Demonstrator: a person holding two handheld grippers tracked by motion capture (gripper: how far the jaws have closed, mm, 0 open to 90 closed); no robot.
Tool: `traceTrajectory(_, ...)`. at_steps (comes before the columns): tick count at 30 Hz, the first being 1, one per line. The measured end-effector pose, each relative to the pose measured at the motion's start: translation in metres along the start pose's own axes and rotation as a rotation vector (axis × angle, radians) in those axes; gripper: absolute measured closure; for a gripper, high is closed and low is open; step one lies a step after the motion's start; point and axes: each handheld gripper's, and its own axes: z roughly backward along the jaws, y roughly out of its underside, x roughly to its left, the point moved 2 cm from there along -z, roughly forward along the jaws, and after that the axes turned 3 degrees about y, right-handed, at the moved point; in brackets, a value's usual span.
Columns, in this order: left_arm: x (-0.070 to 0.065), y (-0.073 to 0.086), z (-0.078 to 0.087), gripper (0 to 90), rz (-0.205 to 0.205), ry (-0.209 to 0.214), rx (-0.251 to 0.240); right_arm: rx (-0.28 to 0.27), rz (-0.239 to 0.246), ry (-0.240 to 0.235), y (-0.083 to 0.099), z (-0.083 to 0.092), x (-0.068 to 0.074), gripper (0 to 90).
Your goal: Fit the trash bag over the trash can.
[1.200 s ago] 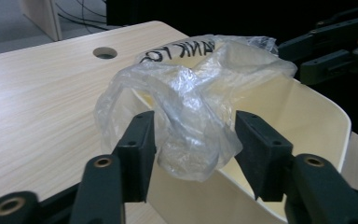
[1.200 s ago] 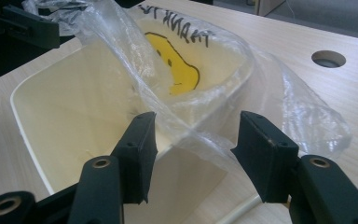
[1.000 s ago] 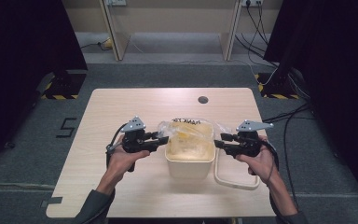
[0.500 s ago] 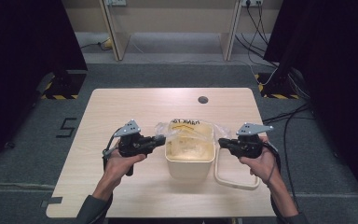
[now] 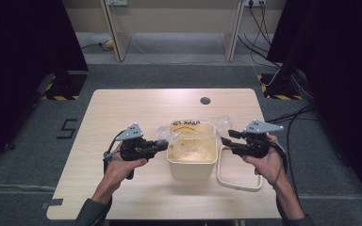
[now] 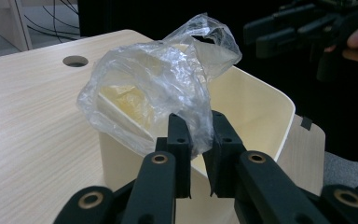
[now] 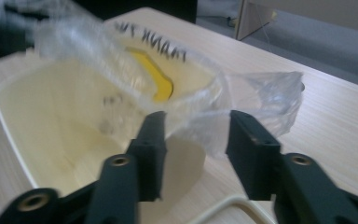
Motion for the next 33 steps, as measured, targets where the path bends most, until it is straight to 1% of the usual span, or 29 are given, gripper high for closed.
traceTrajectory(1, 0.0, 0.0, -0.001, 80.8, 0.0, 0.0, 0.0, 0.0, -0.07, 0.005, -0.003, -0.001, -0.003, 48.1)
traceTrajectory(2, 0.0, 0.0, -0.001, 80.6, 0.0, 0.0, 0.0, -0.006, -0.133, 0.026, -0.005, -0.002, -0.007, 45.9)
traceTrajectory(3, 0.0, 0.0, -0.002, 80.7, 0.0, 0.0, 0.001, -0.006, -0.166, 0.055, -0.006, -0.004, -0.011, 44.7)
traceTrajectory(4, -0.001, 0.0, -0.003, 80.6, -0.003, 0.0, 0.003, -0.004, -0.182, 0.08, -0.007, -0.006, -0.014, 42.5)
traceTrajectory(5, -0.001, 0.001, -0.003, 80.5, -0.005, -0.001, 0.005, -0.007, -0.215, 0.091, -0.007, -0.009, -0.016, 40.4)
traceTrajectory(7, 0.0, 0.002, -0.004, 80.4, -0.003, 0.002, 0.005, -0.019, -0.288, 0.077, -0.007, -0.018, -0.018, 37.9)
traceTrajectory(8, 0.0, 0.002, -0.004, 80.4, -0.003, 0.002, 0.005, -0.015, -0.302, 0.086, -0.007, -0.021, -0.018, 36.6)
traceTrajectory(10, 0.0, 0.003, -0.005, 80.4, -0.002, 0.002, 0.004, -0.012, -0.335, 0.091, -0.006, -0.028, -0.018, 37.2)
traceTrajectory(11, 0.0, 0.003, -0.005, 80.4, -0.001, 0.001, 0.003, -0.009, -0.354, 0.094, -0.006, -0.032, -0.018, 41.8)
traceTrajectory(13, 0.0, 0.004, -0.004, 80.6, -0.001, 0.0, 0.003, -0.006, -0.334, 0.109, -0.004, -0.037, -0.018, 57.4)
traceTrajectory(14, 0.0, 0.004, -0.004, 80.8, -0.001, 0.001, 0.003, -0.007, -0.311, 0.104, -0.002, -0.038, -0.017, 65.2)
traceTrajectory(15, 0.0, 0.005, -0.003, 80.8, -0.001, 0.0, 0.002, -0.004, -0.295, 0.099, -0.001, -0.039, -0.016, 70.9)
traceTrajectory(17, -0.001, 0.006, -0.002, 81.0, 0.001, 0.002, -0.002, -0.002, -0.257, 0.09, 0.003, -0.038, -0.014, 81.5)
traceTrajectory(19, -0.001, 0.008, -0.001, 81.2, 0.001, 0.003, -0.006, -0.008, -0.228, 0.077, 0.006, -0.035, -0.011, 87.2)
traceTrajectory(20, -0.003, 0.009, 0.0, 81.6, 0.001, 0.005, -0.007, -0.015, -0.22, 0.074, 0.007, -0.033, -0.009, 88.5)
traceTrajectory(23, -0.006, 0.012, 0.002, 82.1, -0.003, 0.009, -0.01, -0.058, -0.207, 0.073, 0.011, -0.022, -0.002, 89.5)
traceTrajectory(25, -0.007, 0.014, 0.005, 82.3, 0.003, 0.01, -0.018, -0.093, -0.2, 0.071, 0.014, -0.013, 0.005, 89.5)
traceTrajectory(26, -0.008, 0.016, 0.006, 82.5, 0.003, 0.016, -0.019, -0.099, -0.193, 0.07, 0.017, -0.01, 0.009, 89.5)
traceTrajectory(29, -0.012, 0.022, 0.007, 82.8, -0.004, 0.029, -0.009, -0.105, -0.176, 0.065, 0.027, -0.002, 0.021, 89.5)
traceTrajectory(32, -0.015, 0.029, 0.006, 83.2, -0.003, 0.041, -0.007, -0.093, -0.175, 0.048, 0.038, 0.0, 0.029, 89.7)
traceTrajectory(33, -0.015, 0.031, 0.007, 83.3, -0.002, 0.047, -0.008, -0.085, -0.167, 0.044, 0.041, 0.0, 0.031, 89.8)
